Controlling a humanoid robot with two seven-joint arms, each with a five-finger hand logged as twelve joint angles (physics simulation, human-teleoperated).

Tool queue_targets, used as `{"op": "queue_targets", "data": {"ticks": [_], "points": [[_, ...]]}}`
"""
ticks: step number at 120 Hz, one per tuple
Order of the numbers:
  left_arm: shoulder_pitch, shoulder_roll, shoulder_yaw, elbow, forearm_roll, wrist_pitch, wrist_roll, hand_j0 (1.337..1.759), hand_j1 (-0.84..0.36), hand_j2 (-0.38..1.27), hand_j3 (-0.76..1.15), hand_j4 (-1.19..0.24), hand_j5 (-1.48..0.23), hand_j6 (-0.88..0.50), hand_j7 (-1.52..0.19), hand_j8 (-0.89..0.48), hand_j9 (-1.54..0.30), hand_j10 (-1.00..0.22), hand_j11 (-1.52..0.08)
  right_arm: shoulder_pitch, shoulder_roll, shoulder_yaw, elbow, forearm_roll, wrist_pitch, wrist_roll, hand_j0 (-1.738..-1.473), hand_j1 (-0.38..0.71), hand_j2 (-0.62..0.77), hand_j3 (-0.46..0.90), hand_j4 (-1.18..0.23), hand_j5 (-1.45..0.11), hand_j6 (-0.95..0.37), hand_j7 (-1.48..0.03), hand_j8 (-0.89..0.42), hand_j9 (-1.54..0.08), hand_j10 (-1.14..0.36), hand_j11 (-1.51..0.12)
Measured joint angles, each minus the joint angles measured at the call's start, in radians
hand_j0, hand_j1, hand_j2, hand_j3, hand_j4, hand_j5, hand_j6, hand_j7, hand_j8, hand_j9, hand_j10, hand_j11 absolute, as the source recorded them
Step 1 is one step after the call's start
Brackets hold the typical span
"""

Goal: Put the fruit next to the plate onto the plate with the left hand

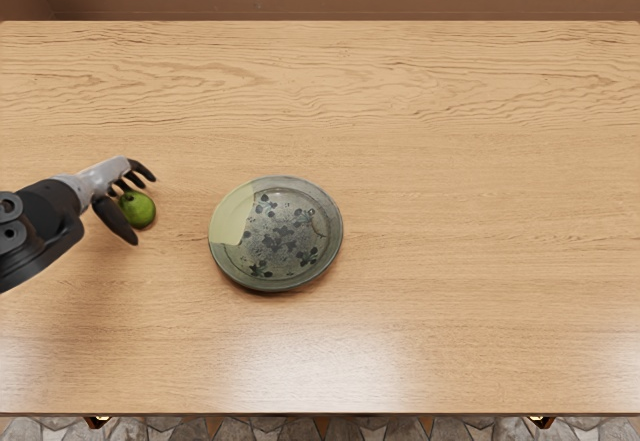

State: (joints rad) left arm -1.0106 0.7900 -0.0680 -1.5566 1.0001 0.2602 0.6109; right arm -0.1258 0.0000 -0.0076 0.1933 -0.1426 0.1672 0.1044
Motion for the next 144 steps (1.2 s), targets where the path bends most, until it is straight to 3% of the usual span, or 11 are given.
{"op": "queue_targets", "data": {"ticks": [91,103,112,122,130,144], "points": [[0.015,-0.030,-0.005,0.027,0.001,0.013,0.000,1.658,-0.06,0.07,0.00,-0.35,-0.45,-0.35,-0.45,-0.35,-0.45,-0.35,-0.45,0.000,0.000,0.000,0.000,0.000,0.000,0.000,-1.658,-0.34,0.00,0.00,-0.01,-0.01,-0.01,-0.01,-0.01,-0.01,-0.01,-0.01],[0.015,-0.031,-0.003,0.027,0.000,0.008,0.000,1.658,-0.14,0.09,0.00,-0.42,-0.54,-0.42,-0.54,-0.42,-0.54,-0.42,-0.54,0.000,0.000,0.000,0.000,0.000,0.000,0.000,-1.658,-0.34,0.00,0.00,-0.01,-0.01,-0.01,-0.01,-0.01,-0.01,-0.01,-0.01],[0.016,-0.031,-0.003,0.027,-0.011,-0.006,0.000,1.657,-0.28,0.12,0.00,-0.55,-0.70,-0.49,-0.71,-0.48,-0.71,-0.55,-0.71,0.000,0.000,0.000,0.000,0.000,0.000,0.000,-1.658,-0.34,0.00,0.00,-0.01,-0.01,-0.01,-0.01,-0.01,-0.01,-0.01,-0.01],[0.018,-0.031,-0.004,0.027,-0.019,-0.022,0.000,1.653,-0.38,0.24,0.00,-0.66,-0.85,-0.38,-0.86,-0.36,-0.87,-0.65,-0.87,0.000,0.000,0.000,0.000,0.000,0.000,0.000,-1.658,-0.34,0.00,0.00,-0.01,-0.01,-0.01,-0.01,-0.01,-0.01,-0.01,-0.01],[0.018,-0.031,-0.006,0.027,-0.023,-0.030,0.001,1.647,-0.48,0.46,0.00,-0.60,-0.94,-0.29,-0.95,-0.29,-0.97,-0.70,-0.97,0.000,0.000,0.000,0.000,0.000,0.000,0.000,-1.658,-0.34,0.00,0.00,-0.01,-0.01,-0.01,-0.01,-0.01,-0.01,-0.01,-0.01],[0.018,-0.031,-0.008,0.027,-0.029,-0.036,0.001,1.643,-0.47,0.36,0.00,-0.55,-1.06,-0.22,-1.05,-0.23,-1.06,-0.76,-1.07,0.000,0.000,0.000,0.000,0.000,0.000,0.000,-1.658,-0.34,0.00,0.00,-0.01,-0.01,-0.01,-0.01,-0.01,-0.01,-0.01,-0.01]]}}
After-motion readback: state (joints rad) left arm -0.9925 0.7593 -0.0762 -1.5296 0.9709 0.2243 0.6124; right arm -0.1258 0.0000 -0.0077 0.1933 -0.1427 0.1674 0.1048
